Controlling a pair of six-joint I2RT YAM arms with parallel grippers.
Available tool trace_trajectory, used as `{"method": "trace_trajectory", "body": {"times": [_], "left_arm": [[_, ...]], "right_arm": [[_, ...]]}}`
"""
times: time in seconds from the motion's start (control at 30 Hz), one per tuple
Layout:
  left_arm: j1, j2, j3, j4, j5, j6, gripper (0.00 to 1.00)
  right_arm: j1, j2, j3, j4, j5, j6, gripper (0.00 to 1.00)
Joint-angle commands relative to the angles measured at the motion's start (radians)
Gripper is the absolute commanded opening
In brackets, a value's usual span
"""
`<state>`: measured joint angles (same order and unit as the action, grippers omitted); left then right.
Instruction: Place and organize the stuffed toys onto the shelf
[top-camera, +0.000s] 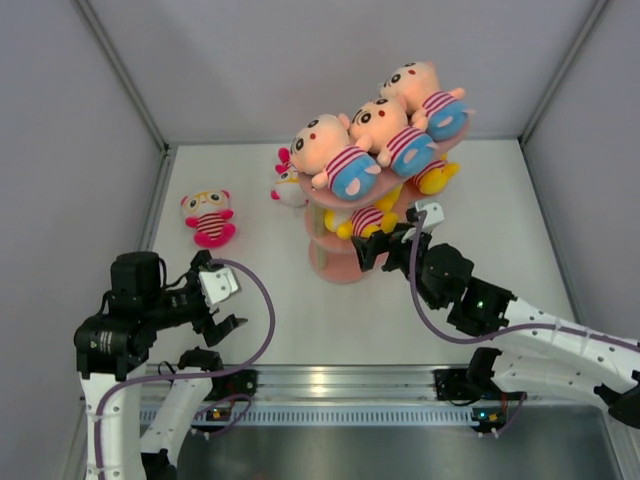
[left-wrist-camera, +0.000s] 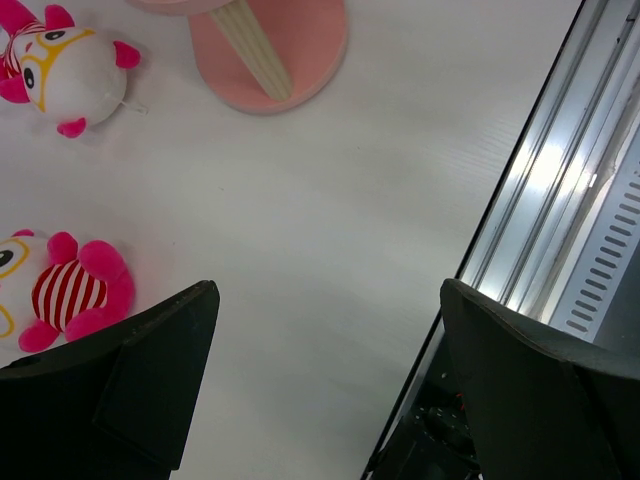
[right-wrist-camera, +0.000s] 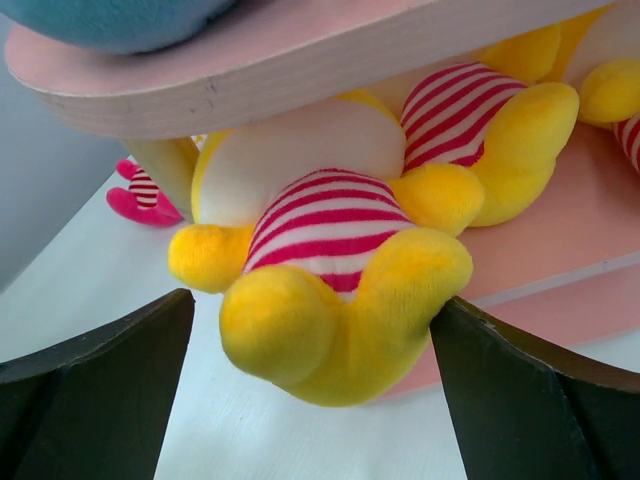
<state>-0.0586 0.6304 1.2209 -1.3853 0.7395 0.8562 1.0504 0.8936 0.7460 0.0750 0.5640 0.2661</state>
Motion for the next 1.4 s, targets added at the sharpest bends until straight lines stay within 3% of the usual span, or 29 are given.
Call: {"method": "trace_trajectory", "body": {"times": [0.0, 0.27, 0.9, 1.07, 1.13, 1.37], "left_arm": [[0.003, 0.002, -0.008, -0.124, 0.015, 0.021, 0.98], [0.003, 0.005, -0.008, -0.123, 0.008, 0.018, 0.98], [0.003, 0.003, -0.012, -0.104, -0.02, 0.014, 0.98], [0.003, 0.043, -0.026, 0.095, -0.097, -0.15, 0.95], [0.003, 0.093, -0.018, 0.158, -0.126, -0.239, 0.88], [0.002, 0.25, -0.009, 0.371, -0.144, -0.396, 0.76]], "right_arm": [[-0.019, -0.025, 0.072, -0.044, -0.041, 0.012, 0.99], [-0.055, 0.01, 0.07, -0.044, -0.075, 0.05, 0.99], [-0.092, -0.182, 0.084, -0.173, -0.047, 0.039, 0.99], [-0.127, -0.202, 0.095, -0.184, -0.026, 0.035, 0.99], [-0.165, -0.209, 0.084, -0.172, -0.035, 0.051, 0.99], [-0.361, -0.199, 0.026, 0.021, -0.249, 0.127, 0.79]]}}
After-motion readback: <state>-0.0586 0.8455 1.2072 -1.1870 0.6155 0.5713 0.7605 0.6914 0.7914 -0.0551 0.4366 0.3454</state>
